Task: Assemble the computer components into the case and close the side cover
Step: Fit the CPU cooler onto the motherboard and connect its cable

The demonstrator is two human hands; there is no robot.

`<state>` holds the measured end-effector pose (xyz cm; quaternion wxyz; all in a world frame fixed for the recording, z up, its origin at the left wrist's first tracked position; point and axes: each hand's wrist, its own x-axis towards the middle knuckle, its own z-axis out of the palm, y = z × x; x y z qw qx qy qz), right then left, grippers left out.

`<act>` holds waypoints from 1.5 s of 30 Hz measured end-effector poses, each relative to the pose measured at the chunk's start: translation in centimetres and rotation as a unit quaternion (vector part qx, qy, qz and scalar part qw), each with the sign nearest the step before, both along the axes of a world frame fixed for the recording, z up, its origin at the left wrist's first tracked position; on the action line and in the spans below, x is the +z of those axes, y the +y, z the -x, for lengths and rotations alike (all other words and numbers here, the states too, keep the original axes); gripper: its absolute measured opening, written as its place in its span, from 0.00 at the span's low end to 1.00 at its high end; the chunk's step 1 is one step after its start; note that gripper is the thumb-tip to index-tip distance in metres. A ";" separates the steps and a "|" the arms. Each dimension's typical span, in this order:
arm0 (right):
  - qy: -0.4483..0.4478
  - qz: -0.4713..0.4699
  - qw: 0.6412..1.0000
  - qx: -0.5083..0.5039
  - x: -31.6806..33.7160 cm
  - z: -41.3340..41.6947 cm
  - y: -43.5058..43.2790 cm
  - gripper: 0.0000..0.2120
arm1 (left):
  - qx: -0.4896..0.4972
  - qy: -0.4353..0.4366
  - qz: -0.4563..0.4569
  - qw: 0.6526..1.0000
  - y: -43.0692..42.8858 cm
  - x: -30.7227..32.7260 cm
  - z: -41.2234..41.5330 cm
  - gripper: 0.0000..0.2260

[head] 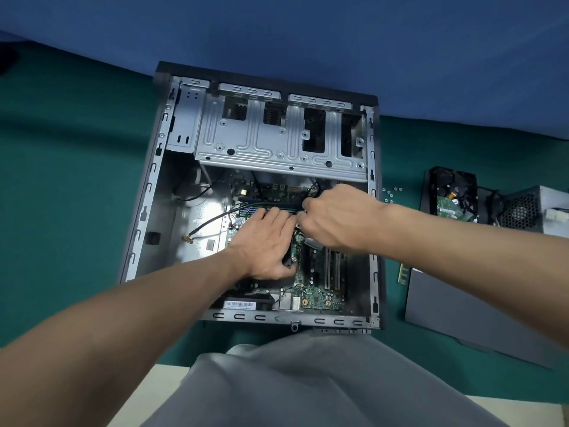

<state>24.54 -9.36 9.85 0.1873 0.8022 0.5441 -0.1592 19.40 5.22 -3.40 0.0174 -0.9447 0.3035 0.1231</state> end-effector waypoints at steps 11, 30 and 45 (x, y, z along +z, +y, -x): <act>0.208 -0.064 0.755 -0.618 -1.4 -0.5 0.7 0.15 | 0.000 -0.006 0.012 1.000 0.2 -0.7 -0.2 0.40; 0.125 -0.021 0.915 -0.382 -1.5 0.4 2.8 0.12 | 0.011 0.021 0.011 1.000 0.2 -1.0 -0.3 0.39; 0.026 0.120 0.989 0.085 1.0 0.4 2.5 0.10 | 0.016 0.041 0.008 0.999 0.0 -0.4 -0.3 0.41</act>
